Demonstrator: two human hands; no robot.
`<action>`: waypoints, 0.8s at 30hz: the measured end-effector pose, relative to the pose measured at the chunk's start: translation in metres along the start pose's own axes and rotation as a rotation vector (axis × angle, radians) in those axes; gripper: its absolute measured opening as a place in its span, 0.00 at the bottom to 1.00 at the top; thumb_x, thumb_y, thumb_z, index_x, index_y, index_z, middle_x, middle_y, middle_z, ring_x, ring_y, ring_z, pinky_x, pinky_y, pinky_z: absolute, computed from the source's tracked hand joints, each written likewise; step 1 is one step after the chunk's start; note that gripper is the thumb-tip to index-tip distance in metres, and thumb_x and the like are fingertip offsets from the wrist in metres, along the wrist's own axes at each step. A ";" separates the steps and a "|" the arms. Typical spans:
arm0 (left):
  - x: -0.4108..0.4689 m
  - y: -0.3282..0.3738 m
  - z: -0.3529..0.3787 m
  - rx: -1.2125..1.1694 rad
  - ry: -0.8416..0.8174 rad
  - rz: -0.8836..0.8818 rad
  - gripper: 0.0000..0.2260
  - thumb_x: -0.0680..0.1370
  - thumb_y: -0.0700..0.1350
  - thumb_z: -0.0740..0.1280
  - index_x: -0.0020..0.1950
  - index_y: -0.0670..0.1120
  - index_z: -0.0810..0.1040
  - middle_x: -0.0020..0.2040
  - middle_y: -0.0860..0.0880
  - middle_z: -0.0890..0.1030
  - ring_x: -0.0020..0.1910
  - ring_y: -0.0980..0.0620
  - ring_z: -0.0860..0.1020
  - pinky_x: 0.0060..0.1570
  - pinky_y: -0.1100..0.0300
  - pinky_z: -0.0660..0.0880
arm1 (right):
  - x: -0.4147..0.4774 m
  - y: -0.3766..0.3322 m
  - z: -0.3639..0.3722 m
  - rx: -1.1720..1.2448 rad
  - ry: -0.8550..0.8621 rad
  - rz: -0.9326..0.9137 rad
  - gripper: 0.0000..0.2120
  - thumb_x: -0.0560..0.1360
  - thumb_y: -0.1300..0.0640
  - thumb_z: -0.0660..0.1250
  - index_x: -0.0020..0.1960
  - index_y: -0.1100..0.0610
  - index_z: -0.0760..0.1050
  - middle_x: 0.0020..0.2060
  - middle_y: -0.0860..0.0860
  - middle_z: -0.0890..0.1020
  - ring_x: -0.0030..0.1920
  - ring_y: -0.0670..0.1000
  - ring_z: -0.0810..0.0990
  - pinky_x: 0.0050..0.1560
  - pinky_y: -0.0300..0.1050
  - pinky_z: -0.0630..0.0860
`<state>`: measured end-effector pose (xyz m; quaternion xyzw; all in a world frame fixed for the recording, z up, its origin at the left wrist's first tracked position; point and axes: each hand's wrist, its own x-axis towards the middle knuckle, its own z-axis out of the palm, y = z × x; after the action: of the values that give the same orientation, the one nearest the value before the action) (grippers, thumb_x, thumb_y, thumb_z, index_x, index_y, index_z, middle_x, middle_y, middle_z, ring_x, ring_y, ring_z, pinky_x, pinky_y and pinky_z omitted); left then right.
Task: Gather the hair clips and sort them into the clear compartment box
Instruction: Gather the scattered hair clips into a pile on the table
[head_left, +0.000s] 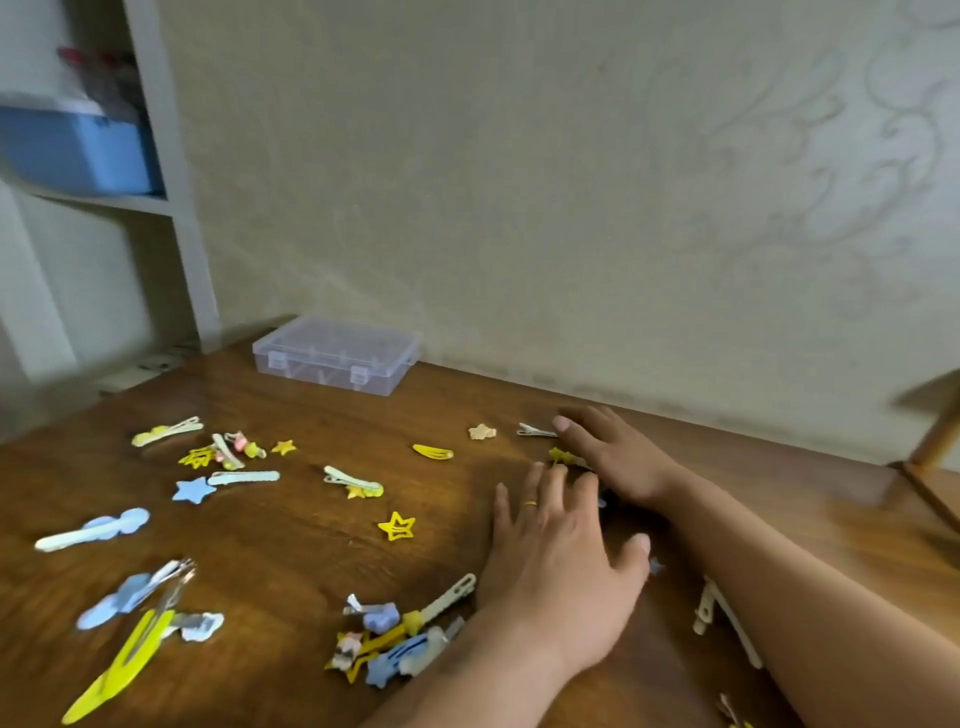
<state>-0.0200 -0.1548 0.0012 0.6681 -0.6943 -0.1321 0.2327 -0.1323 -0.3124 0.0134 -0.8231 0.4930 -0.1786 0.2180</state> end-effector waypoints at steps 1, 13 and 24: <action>0.000 -0.001 0.000 -0.017 0.035 -0.016 0.31 0.85 0.63 0.54 0.86 0.53 0.56 0.89 0.50 0.51 0.88 0.50 0.43 0.86 0.40 0.40 | 0.008 -0.008 0.002 -0.012 -0.021 -0.018 0.30 0.85 0.34 0.55 0.80 0.49 0.69 0.75 0.50 0.72 0.76 0.51 0.68 0.73 0.48 0.63; 0.003 -0.012 -0.005 -0.331 0.347 -0.174 0.26 0.86 0.54 0.57 0.85 0.55 0.58 0.86 0.55 0.56 0.86 0.54 0.51 0.86 0.49 0.50 | 0.016 -0.049 0.014 -0.092 -0.033 -0.175 0.17 0.87 0.55 0.61 0.74 0.57 0.77 0.73 0.56 0.77 0.73 0.52 0.74 0.74 0.46 0.68; 0.006 -0.013 -0.002 -0.374 0.358 -0.204 0.27 0.85 0.54 0.58 0.85 0.54 0.59 0.86 0.53 0.56 0.86 0.52 0.53 0.85 0.49 0.54 | 0.032 -0.040 0.019 0.046 -0.123 0.036 0.20 0.85 0.35 0.55 0.63 0.43 0.79 0.68 0.47 0.81 0.69 0.51 0.77 0.75 0.55 0.69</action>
<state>-0.0074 -0.1612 -0.0028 0.6926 -0.5348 -0.1605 0.4566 -0.0789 -0.3201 0.0215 -0.8183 0.4892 -0.1350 0.2698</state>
